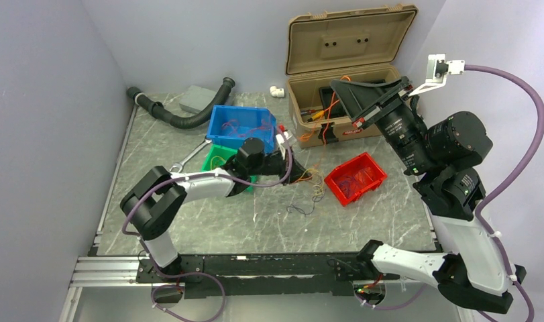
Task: Untangle the cables
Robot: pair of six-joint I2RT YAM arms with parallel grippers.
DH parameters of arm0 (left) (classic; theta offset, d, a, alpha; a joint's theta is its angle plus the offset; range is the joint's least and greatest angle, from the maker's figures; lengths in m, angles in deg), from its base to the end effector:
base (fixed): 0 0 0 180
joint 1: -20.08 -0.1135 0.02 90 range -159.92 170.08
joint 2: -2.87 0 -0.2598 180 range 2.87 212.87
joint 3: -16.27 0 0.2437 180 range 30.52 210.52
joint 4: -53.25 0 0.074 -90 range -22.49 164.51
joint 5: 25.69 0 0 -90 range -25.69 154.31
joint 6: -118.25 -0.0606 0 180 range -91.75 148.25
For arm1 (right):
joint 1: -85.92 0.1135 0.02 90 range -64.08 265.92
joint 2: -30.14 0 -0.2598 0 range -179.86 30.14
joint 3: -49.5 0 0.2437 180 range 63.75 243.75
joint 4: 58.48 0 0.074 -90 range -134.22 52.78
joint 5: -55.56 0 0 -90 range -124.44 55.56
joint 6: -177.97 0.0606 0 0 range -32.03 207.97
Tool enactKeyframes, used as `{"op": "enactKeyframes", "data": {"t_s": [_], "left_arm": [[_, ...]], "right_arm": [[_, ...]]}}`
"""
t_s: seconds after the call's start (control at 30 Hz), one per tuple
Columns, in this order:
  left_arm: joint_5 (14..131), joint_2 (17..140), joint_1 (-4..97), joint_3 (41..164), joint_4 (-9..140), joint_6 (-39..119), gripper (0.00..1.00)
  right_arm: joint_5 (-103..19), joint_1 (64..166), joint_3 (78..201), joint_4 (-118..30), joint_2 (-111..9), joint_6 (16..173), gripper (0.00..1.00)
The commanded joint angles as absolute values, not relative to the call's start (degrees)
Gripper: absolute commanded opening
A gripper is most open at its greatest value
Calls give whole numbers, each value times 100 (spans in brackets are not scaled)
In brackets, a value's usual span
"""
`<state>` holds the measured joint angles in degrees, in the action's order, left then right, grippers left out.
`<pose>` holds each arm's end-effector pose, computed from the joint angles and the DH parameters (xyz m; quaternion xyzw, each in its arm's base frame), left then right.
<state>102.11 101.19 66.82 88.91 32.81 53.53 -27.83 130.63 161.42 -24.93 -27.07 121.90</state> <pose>0.2461 -0.3157 0.2538 0.3446 0.6460 -0.5685 0.3752 0.1081 0.0972 0.5793 -0.0057 0.5663 0.4966 0.6578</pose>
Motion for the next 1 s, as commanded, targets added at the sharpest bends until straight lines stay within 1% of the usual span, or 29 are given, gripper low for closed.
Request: {"op": "enactKeyframes", "data": {"t_s": [0.0,0.07,0.17,0.33,0.47,0.6,0.77,0.97], "left_arm": [[10512,10157,6387,7894,1507,6317,0],[10567,10171,6253,7444,1233,6425,0],[10319,9948,6225,6671,1143,6234,0],[9418,9148,6220,5725,1910,5715,0],[8409,8330,6221,5207,2829,5734,0],[7933,7583,6232,4695,3237,5824,0],[7680,6558,6232,4291,3828,5895,0],[7321,5252,6227,4791,5621,5585,0]], "right_arm": [[-2244,13057,16574,-2507,-2717,11771,0],[-1934,13065,16690,-2442,-2680,11497,0],[-1522,13065,16728,-2489,-2585,11189,0],[-1090,13066,16731,-2496,-2560,10858,0],[-806,13067,16626,-2559,-2573,10676,0],[-670,13059,16619,-2537,-2790,10520,0],[-676,13058,16543,-2382,-3301,10515,0],[-1438,13065,15998,-1999,-3900,10880,0]]}}
